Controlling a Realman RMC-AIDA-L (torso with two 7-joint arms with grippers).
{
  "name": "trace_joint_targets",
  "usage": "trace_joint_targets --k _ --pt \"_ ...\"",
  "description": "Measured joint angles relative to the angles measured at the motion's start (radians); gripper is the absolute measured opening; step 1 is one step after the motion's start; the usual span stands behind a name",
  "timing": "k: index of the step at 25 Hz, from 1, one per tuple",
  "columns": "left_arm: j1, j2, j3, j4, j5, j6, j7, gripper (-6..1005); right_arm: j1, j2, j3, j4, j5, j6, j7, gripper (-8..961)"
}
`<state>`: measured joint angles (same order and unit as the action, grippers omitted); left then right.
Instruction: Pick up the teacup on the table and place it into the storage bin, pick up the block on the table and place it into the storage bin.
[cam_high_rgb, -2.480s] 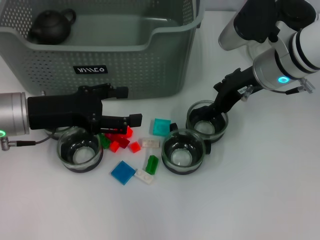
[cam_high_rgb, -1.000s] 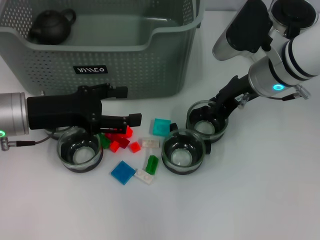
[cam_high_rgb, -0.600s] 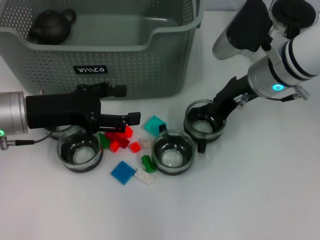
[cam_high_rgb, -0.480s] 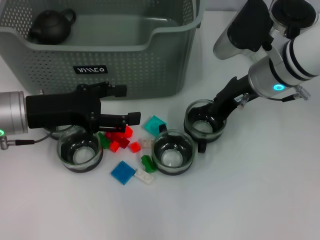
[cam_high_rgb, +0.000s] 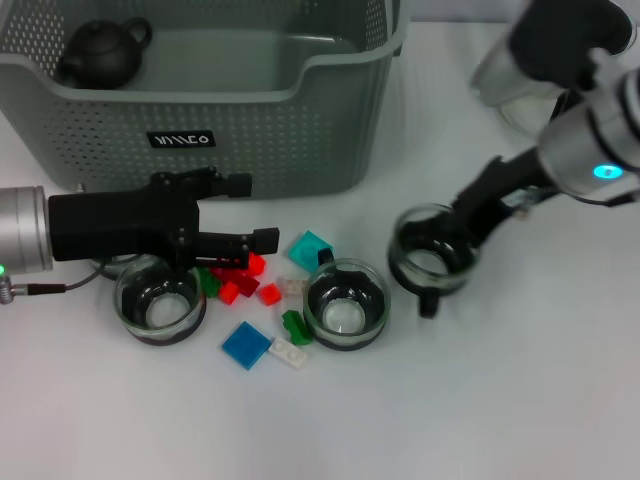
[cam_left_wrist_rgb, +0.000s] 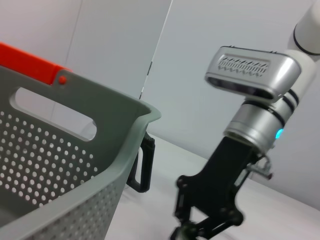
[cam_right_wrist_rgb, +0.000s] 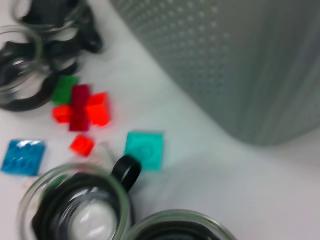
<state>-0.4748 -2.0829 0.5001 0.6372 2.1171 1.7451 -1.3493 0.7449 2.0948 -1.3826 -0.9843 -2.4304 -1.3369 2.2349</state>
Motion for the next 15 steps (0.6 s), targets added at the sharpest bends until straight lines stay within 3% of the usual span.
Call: trace_joint_targets --k 8,11,15 --pt "0.022 0.006 0.002 0.009 0.008 0.014 -0.002 946 -0.109 0.001 0.159 -0.265 -0.028 -0.331 0.021 72" --pt "0.025 0.006 0.002 0.016 0.009 0.02 -0.004 945 -0.103 0.002 0.229 -0.332 0.012 -0.451 0.022 72" --pt "0.026 0.006 0.002 0.016 0.009 0.017 -0.005 945 -0.042 0.001 0.355 -0.367 0.11 -0.566 0.019 72"
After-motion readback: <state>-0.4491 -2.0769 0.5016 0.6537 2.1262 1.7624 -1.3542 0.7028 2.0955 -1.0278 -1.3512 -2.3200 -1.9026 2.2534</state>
